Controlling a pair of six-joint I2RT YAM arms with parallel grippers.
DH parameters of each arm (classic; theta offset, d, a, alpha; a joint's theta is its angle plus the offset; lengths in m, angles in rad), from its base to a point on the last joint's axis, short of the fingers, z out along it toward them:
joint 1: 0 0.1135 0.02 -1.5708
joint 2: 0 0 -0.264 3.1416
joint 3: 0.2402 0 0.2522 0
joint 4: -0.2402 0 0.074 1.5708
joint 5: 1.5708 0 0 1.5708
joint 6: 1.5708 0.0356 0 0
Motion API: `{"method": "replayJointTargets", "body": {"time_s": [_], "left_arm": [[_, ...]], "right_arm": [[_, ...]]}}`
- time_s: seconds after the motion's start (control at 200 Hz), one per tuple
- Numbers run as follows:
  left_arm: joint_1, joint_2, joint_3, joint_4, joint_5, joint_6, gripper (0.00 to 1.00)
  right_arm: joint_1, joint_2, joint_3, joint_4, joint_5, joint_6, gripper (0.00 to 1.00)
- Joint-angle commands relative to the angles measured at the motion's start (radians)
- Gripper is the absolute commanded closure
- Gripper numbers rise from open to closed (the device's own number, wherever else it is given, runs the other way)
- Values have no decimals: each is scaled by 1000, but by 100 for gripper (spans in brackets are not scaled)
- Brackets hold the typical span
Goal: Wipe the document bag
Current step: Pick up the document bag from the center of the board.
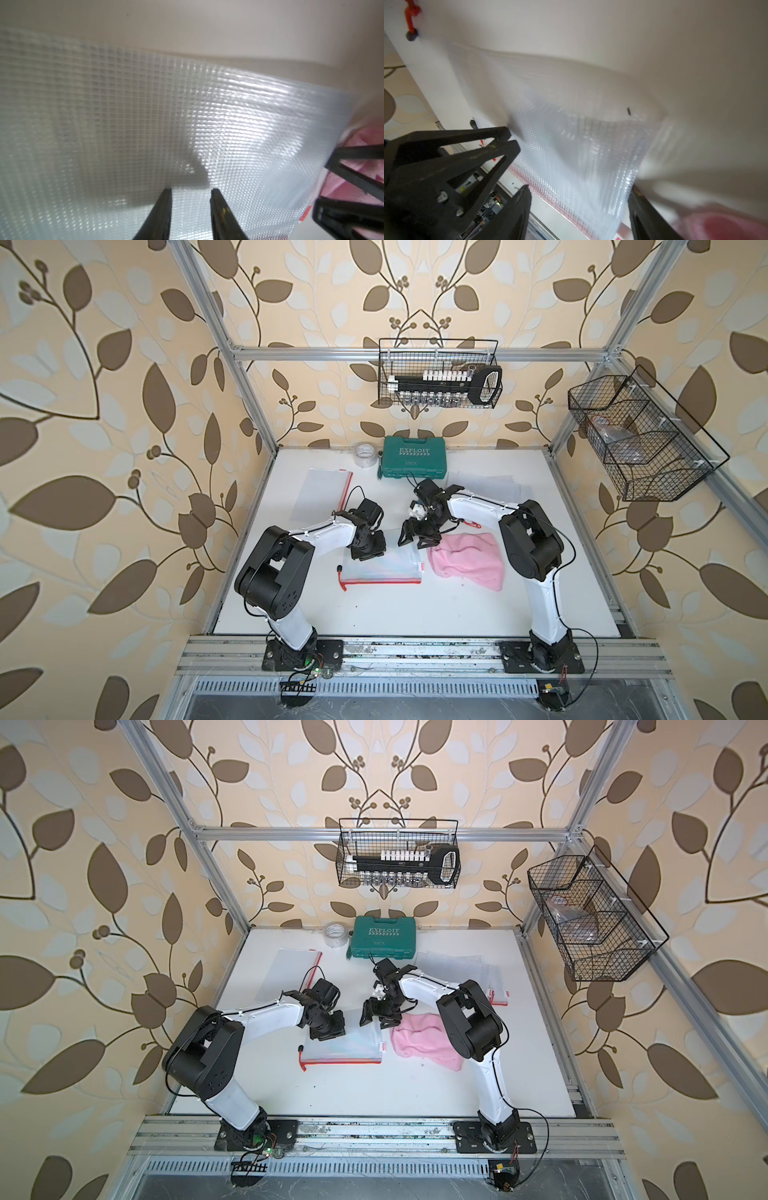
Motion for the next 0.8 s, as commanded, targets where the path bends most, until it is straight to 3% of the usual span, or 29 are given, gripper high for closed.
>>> {"method": "replayJointTargets", "body": {"time_s": [0.0,0.155,0.33,0.455,0.6,0.725,0.795], "left_arm": [[13,48,-64,-27,-39,-18,66],[14,57,-82,-6,-25,-30,67],[14,60,-75,-12,-33,-26,67],[15,63,-75,-8,-38,-27,67],[22,50,-77,-10,-36,-35,67],[31,-2,-77,-23,-44,-44,66],[42,-48,-65,-43,-42,-46,66]], "right_arm": [[19,111,-134,96,-17,47,29],[-16,-2,-299,348,-147,113,33],[-45,-99,-360,358,-179,75,40],[-29,-60,-332,359,-212,69,66],[-4,-53,-272,312,-179,49,88],[-7,-101,-238,214,-122,-3,100],[-5,-140,-193,141,-80,-41,100]]}}
